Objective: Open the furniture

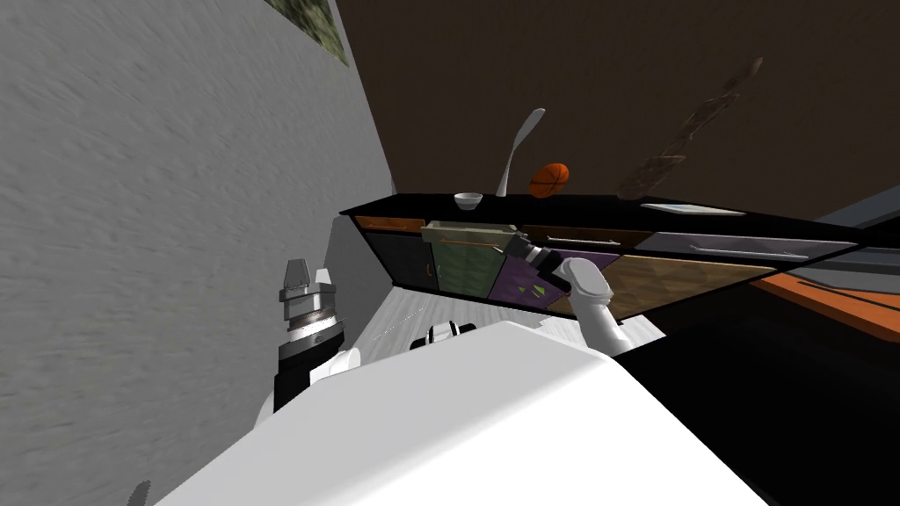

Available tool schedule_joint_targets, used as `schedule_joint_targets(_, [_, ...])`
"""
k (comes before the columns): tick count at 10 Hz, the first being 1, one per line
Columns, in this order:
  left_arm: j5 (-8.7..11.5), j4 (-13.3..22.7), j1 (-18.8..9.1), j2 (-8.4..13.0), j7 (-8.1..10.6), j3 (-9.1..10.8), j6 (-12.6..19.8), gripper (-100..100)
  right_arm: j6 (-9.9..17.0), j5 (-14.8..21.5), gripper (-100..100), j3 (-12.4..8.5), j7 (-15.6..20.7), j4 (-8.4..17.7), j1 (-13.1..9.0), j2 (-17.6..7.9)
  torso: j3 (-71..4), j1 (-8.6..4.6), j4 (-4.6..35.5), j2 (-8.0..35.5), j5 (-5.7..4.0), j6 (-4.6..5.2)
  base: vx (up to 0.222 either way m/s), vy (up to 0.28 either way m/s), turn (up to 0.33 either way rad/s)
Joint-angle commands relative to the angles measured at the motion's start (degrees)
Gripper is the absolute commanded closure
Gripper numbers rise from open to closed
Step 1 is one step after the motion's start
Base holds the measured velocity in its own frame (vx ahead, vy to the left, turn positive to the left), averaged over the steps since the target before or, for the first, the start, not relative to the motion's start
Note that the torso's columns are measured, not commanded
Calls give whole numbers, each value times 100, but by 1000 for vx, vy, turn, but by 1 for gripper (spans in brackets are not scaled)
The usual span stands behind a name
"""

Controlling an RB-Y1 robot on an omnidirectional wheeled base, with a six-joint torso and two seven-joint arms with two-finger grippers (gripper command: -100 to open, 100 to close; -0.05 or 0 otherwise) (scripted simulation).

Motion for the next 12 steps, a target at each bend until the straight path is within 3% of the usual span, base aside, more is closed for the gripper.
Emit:
schedule_joint_targets(1, [0,0,0,0,0,0,0,0,-417,426,-100,-307,-405,-106,-257,257,5,3,-3,6,-2,-3,23,15,-71])
schedule_joint_targets(2, [0,0,0,0,0,0,0,0,-477,514,-100,-307,-428,-106,-257,257,6,3,3,9,1,3,20,15,-43])
schedule_joint_targets(3, [0,0,-1,0,0,0,0,0,-720,739,-100,-499,-648,-162,-401,423,7,2,0,10,-2,0,21,16,-61])
schedule_joint_targets(4, [0,0,0,0,0,0,0,0,-769,824,-100,-499,-691,-162,-401,423,7,0,6,13,2,7,21,13,-40])
schedule_joint_targets(5, [0,0,-1,0,0,0,0,0,-1021,1051,-100,-691,-911,-218,-546,588,9,-3,4,14,-1,5,20,16,-62])
schedule_joint_targets(7, [0,0,-1,0,0,0,0,0,-1029,1089,-100,-622,-901,-197,-487,579,11,-8,5,17,-2,10,16,10,-26])
schedule_joint_targets(8, [0,0,-1,0,0,0,0,0,-1055,1109,0,-622,-920,-190,-481,586,9,-11,-6,10,-10,2,0,0,0])
schedule_joint_targets(12, [0,0,-1,0,0,0,0,0,-1083,1127,0,-595,-913,-161,-448,595,-11,-16,-29,-25,-20,-2,0,0,0])
